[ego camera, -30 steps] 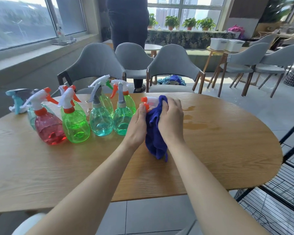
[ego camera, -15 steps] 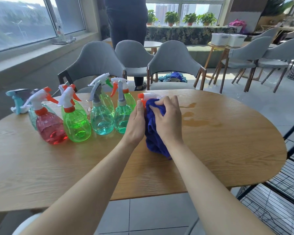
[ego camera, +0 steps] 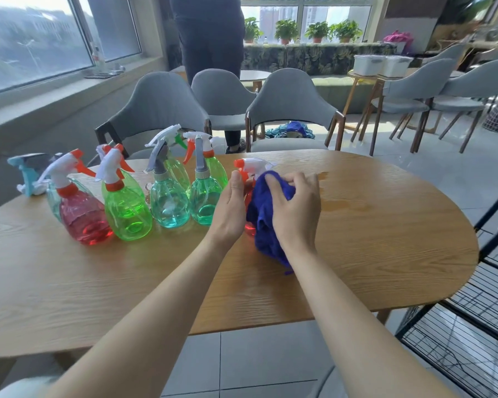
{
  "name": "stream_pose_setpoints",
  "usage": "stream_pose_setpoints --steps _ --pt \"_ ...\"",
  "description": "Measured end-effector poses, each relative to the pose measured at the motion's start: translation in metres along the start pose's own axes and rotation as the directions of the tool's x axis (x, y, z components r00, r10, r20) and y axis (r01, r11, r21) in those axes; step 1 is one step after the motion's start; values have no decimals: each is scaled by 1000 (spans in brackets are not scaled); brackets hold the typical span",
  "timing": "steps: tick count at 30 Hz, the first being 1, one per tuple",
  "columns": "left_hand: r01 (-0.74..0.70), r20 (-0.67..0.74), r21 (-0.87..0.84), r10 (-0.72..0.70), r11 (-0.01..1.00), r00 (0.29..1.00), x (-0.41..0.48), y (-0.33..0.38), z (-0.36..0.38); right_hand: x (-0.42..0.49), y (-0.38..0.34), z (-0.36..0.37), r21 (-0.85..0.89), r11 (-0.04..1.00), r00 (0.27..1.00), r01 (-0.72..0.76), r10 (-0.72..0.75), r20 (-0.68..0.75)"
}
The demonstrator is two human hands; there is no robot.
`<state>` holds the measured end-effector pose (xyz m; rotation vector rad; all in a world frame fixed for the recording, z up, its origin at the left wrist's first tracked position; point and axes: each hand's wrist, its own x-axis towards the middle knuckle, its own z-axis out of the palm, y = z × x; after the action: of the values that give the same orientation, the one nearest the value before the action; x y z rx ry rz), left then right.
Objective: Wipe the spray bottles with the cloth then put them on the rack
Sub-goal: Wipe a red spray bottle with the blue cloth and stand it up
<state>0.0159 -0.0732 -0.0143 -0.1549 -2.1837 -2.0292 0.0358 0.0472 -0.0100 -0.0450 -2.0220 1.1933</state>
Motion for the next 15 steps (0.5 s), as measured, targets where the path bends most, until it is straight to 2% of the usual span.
stream_pose_setpoints --steps 4,8,12,15 --pt "-47 5 56 47 997 999 2 -3 -1 8 -10 12 48 992 991 117 -120 57" --pt "-44 23 -5 44 999 999 4 -6 1 -7 12 10 31 995 988 96 -99 118" --pt "-32 16 -25 33 999 999 4 -7 2 -8 22 0 35 996 979 -81 73 188" --pt "-24 26 -38 25 999 999 0 -2 0 -13 29 -8 -57 966 942 -253 259 215"
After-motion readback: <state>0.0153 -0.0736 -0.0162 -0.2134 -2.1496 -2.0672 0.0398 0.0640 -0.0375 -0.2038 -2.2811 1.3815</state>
